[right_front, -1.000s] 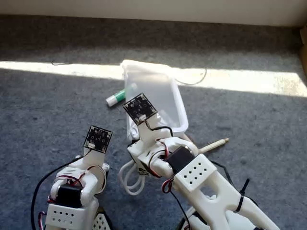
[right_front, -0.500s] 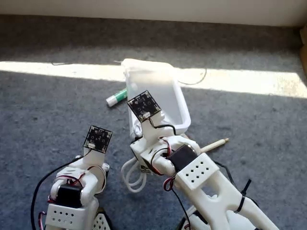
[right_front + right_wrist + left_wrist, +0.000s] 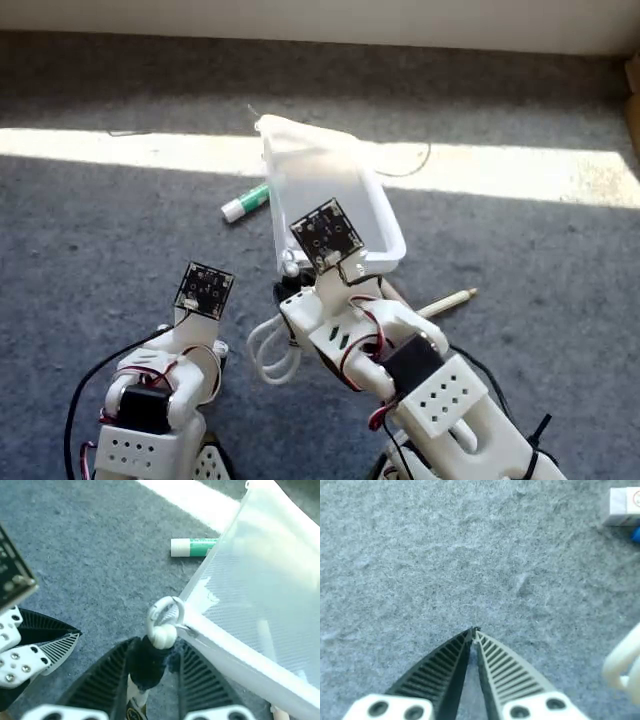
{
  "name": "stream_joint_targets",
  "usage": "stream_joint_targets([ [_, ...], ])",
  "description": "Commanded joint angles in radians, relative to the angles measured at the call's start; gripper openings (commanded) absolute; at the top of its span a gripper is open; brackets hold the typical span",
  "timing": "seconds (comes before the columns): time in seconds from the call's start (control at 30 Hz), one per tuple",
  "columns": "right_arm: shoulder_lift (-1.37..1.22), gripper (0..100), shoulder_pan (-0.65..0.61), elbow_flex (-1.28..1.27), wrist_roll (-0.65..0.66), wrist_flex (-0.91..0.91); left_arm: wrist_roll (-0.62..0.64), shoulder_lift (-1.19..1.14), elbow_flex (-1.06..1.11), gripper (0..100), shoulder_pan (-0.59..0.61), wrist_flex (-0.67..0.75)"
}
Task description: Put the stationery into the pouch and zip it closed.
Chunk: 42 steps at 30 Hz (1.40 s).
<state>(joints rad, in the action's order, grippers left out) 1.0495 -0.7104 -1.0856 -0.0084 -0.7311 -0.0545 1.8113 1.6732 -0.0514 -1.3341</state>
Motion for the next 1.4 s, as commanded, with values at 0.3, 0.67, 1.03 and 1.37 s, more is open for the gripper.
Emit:
stream_joint_targets([
  [0.3,0.179,0.5,0.012,-0.14,0.005,0.156,0.006,0.004,-0.036,1,0.01,-0.003],
  [0.67,0.32,0.5,0.039,-0.202,0.003,0.156,0.008,0.004,-0.239,1,0.217,0.117],
  [1.03,0.473,0.5,0.058,-0.311,0.003,0.156,0.012,0.004,-0.374,1,0.191,0.272],
  [1.37,0.542,0.5,0.058,-0.349,0.003,0.156,0.143,0.004,-0.473,21,0.185,0.186],
])
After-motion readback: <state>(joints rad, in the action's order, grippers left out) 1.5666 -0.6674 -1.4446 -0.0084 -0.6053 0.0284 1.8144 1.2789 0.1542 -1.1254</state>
